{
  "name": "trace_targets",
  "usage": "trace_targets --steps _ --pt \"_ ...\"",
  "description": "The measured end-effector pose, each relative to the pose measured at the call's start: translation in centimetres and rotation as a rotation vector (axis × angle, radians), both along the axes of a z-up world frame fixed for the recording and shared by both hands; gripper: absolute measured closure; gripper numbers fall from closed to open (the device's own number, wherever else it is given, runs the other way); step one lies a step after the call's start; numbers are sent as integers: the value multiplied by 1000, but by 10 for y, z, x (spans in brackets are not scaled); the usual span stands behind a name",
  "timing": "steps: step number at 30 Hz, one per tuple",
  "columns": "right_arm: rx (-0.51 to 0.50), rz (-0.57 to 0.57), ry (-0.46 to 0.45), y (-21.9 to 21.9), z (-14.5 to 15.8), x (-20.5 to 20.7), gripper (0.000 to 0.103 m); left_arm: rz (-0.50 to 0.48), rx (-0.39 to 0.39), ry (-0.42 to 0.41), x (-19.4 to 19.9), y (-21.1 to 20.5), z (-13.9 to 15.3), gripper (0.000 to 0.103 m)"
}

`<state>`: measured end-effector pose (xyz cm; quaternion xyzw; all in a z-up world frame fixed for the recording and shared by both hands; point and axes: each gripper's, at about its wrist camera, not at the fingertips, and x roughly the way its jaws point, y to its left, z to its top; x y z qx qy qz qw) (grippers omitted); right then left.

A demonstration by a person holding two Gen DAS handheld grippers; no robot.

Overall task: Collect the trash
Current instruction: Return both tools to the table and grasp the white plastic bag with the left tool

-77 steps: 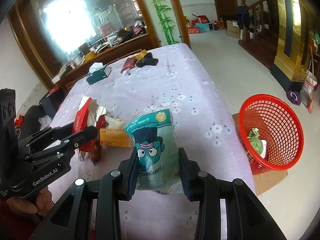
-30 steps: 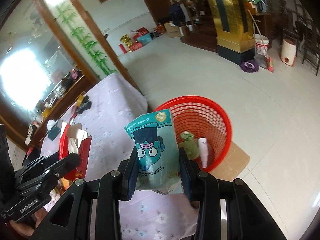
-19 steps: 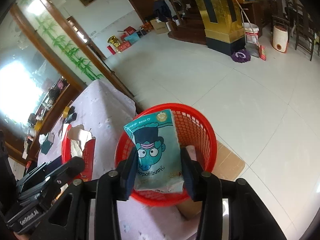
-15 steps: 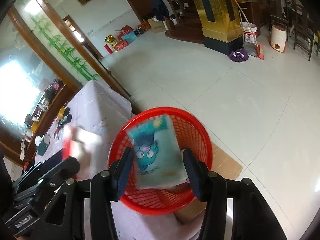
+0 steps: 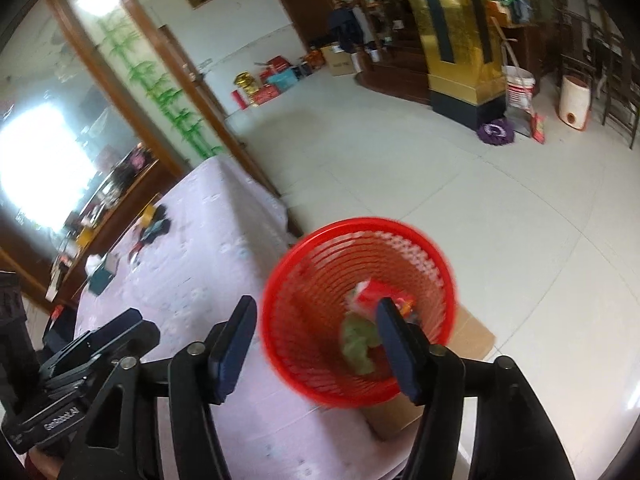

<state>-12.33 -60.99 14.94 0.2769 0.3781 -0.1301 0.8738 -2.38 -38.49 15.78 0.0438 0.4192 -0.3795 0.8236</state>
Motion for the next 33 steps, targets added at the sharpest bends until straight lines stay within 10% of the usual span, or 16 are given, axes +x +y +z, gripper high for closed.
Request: trace_targets --steps 19,33 --pt "13 378 53 171 -13 49 34 392 -37 93 1 223 -4 39" --pt "-1 520 98 237 -28 70 34 837 -65 306 0 379 -75 39"
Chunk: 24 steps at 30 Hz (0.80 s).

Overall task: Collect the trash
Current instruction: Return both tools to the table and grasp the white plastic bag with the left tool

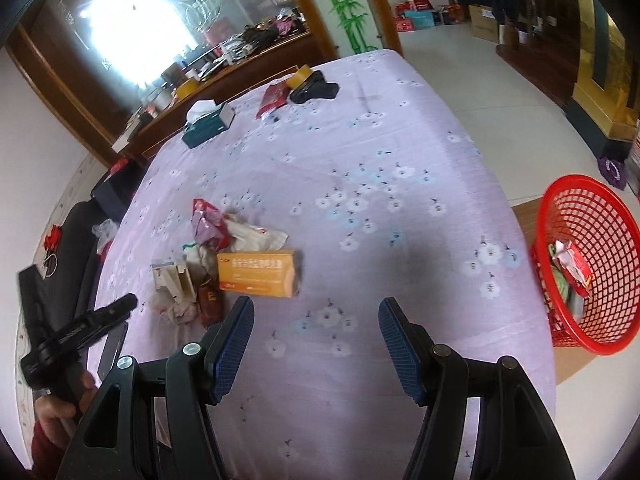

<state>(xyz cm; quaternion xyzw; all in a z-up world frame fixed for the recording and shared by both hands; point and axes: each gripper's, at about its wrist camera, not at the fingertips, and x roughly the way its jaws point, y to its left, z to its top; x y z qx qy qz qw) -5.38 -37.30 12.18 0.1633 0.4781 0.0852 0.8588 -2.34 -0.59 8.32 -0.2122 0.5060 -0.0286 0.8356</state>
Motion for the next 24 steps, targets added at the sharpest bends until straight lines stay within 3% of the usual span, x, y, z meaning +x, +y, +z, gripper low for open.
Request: trace_targets --steps 3,8,15,16,17,18,24 --pt "-15 18 2 6 0 2 34 38 -30 37 9 9 -15 39" --pt "-30 26 7 8 -1 2 34 22 -49 80 23 2 -36 45" --pt "-43 28 11 4 -2 10 34 -38 15 90 34 -17 -54 47" --pt "-44 33 12 5 -2 12 34 -46 25 85 34 -18 -54 49" --pt "-40 46 15 8 -4 16 34 -54 33 83 33 -19 -54 63" --pt "-26 60 18 9 -6 20 34 -69 38 87 33 -19 -55 69" --pt "-5 149 55 30 -27 60 34 -121 94 73 15 -19 -49 72"
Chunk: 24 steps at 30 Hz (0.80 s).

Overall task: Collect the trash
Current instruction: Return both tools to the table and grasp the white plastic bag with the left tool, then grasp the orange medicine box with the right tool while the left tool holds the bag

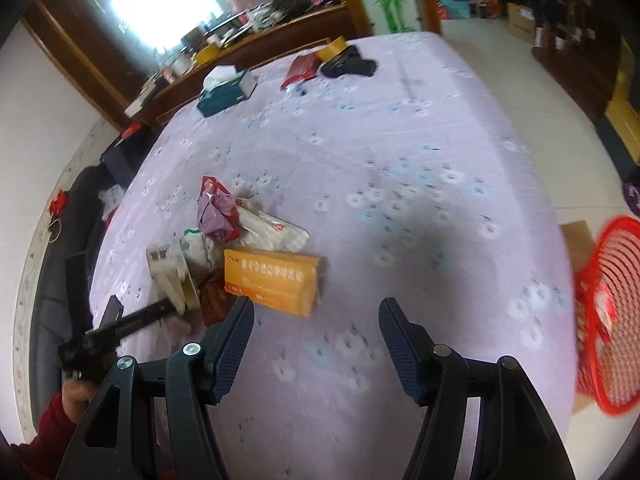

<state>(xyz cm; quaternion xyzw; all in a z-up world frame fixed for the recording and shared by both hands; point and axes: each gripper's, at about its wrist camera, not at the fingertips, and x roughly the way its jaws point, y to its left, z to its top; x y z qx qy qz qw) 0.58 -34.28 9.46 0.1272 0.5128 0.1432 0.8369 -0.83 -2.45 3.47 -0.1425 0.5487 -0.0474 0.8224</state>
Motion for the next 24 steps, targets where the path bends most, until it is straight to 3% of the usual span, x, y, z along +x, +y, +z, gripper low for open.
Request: trace_targets --steps 7,10,14,17,20,24 --pt "23 61 50 29 -45 59 34 -40 56 -58 -30 4 19 72" --pt "76 66 113 34 -65 72 40 -35 63 -78 -34 7 25 72" --pt "142 138 178 49 -71 55 40 -30 70 -92 -37 10 29 72" --pt "137 222 212 64 -69 30 40 -25 68 -97 -37 13 30 72" --pt "84 267 195 73 -64 17 40 -26 68 -102 -37 14 31 72" --pt "-94 267 96 81 -56 22 40 -40 67 -114 -40 13 35 72"
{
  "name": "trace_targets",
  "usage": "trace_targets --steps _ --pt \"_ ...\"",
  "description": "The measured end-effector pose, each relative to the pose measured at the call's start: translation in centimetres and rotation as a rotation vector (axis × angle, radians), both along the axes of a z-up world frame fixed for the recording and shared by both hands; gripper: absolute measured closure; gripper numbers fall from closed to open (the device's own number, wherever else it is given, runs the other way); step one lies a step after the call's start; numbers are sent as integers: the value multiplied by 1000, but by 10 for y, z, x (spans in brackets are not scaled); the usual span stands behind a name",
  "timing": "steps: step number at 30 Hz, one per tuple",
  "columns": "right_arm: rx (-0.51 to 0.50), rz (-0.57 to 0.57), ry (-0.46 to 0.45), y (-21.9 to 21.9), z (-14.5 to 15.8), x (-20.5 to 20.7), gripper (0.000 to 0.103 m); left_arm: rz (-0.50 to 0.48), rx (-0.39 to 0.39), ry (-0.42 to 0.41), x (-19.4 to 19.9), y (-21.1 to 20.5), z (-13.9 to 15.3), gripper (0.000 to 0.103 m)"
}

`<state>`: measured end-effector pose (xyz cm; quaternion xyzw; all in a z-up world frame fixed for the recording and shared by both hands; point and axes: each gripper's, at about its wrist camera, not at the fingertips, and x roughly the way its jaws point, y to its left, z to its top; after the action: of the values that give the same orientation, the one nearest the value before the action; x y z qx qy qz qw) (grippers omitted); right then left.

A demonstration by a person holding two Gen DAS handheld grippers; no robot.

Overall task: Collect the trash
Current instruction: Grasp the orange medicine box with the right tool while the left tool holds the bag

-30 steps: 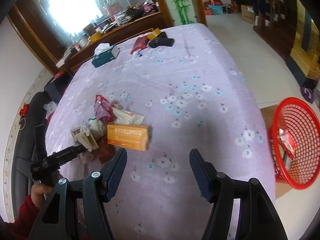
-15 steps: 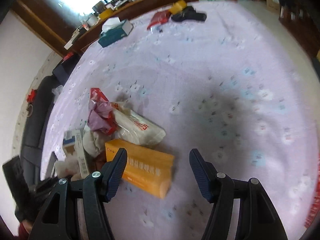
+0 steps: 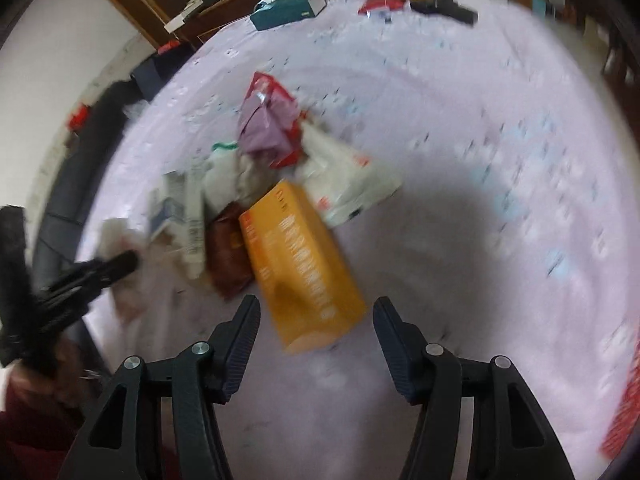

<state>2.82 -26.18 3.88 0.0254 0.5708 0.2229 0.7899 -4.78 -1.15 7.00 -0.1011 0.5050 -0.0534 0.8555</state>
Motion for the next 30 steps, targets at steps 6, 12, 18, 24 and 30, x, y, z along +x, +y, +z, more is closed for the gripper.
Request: trace_targets --steps 6,12,18,24,30 --pt "-99 83 -47 22 -9 -2 39 -20 -1 -15 -6 -3 4 72" --pt "-188 106 -77 39 -20 -6 41 -44 3 -33 -9 -9 8 72" --pt "-165 41 -70 33 -15 -16 46 -101 25 -65 -9 -26 15 72" --pt "-68 -90 -73 0 7 -43 46 -181 25 -88 -5 -53 21 72" --pt "3 -230 -73 -35 21 -66 46 -265 31 -114 0 -86 29 72"
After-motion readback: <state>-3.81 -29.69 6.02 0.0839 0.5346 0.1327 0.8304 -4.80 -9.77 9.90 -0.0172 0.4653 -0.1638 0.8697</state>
